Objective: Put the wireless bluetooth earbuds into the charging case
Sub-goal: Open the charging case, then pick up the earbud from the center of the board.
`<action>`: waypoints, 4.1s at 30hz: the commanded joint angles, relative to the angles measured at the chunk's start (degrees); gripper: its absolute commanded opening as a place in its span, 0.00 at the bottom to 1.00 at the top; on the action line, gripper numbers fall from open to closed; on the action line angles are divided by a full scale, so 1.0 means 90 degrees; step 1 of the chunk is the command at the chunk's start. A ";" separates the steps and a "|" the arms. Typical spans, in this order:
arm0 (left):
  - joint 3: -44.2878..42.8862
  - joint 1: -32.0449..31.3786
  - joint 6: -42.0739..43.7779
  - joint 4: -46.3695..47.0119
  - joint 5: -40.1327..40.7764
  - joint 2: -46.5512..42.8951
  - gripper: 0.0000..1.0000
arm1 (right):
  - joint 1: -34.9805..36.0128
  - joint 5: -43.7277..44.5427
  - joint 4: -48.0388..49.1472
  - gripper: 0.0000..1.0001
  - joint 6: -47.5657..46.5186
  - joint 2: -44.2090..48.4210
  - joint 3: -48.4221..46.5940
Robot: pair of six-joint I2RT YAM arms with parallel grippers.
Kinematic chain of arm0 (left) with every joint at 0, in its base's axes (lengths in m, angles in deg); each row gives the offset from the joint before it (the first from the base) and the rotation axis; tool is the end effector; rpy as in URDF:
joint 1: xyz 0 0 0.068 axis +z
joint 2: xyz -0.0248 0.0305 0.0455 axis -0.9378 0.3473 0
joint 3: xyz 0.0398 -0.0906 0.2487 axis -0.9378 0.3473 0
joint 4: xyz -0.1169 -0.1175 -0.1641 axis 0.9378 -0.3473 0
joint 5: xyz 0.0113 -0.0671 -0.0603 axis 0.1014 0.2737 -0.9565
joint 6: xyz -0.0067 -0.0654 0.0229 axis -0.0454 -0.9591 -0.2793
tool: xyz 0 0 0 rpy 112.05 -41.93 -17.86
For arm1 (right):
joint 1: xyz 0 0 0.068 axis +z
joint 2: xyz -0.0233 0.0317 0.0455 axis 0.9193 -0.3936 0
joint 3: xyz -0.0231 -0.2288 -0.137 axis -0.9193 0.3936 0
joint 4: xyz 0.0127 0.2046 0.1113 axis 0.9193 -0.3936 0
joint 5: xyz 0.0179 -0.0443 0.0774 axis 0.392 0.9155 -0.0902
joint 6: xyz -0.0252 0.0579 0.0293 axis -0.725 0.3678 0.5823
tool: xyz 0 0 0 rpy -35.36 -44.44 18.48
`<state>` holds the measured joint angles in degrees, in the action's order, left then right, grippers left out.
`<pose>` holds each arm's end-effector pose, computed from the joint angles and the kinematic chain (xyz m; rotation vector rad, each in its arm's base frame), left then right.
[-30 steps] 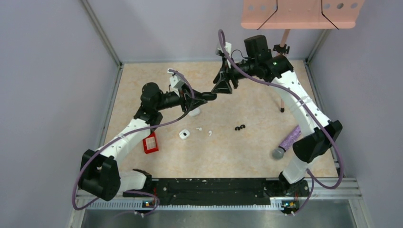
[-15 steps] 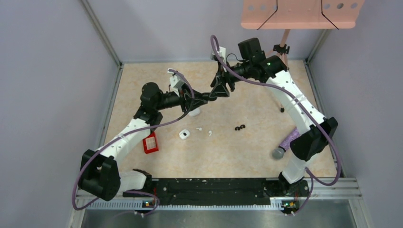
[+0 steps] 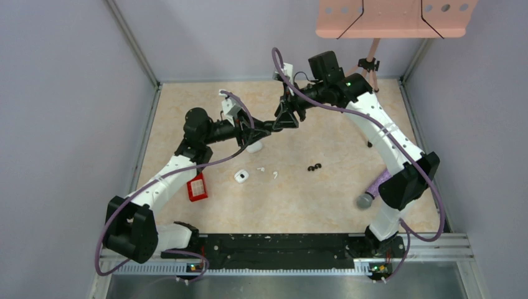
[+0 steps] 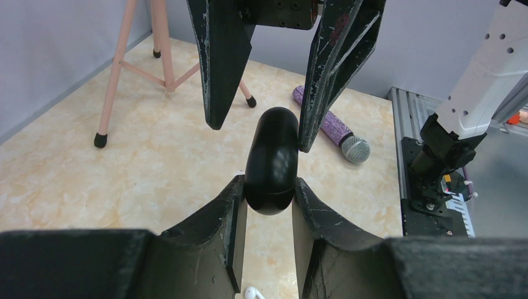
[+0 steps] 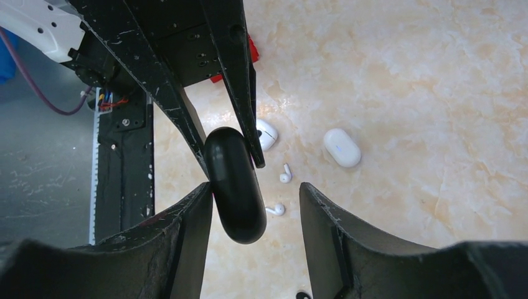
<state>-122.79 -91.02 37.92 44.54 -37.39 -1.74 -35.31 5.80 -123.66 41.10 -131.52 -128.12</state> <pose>0.2334 -0.1406 0.3400 0.9055 1.3519 -1.1568 0.2718 0.2164 0.3933 -1.3999 1.7055 1.0280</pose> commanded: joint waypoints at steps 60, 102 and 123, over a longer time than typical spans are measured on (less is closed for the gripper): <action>-0.0100 0.0127 -0.0668 0.0429 0.0375 0.0139 0.00 | -0.0361 0.0355 0.0345 0.53 0.0831 0.0407 -0.0867; -0.0016 0.1314 -0.0632 -0.1345 0.0633 -0.0904 0.00 | -0.0958 0.2489 0.1225 0.26 -0.1745 -0.1032 0.3547; 0.0010 0.1336 -0.0700 -0.1206 0.0680 -0.0827 0.00 | -0.1023 0.2494 0.0976 0.30 -0.2022 -0.0879 0.3963</action>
<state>-122.71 -79.22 31.59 31.23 -31.64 -8.54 -43.86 28.94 -114.96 24.20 -140.81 -92.98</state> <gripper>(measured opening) 0.345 0.305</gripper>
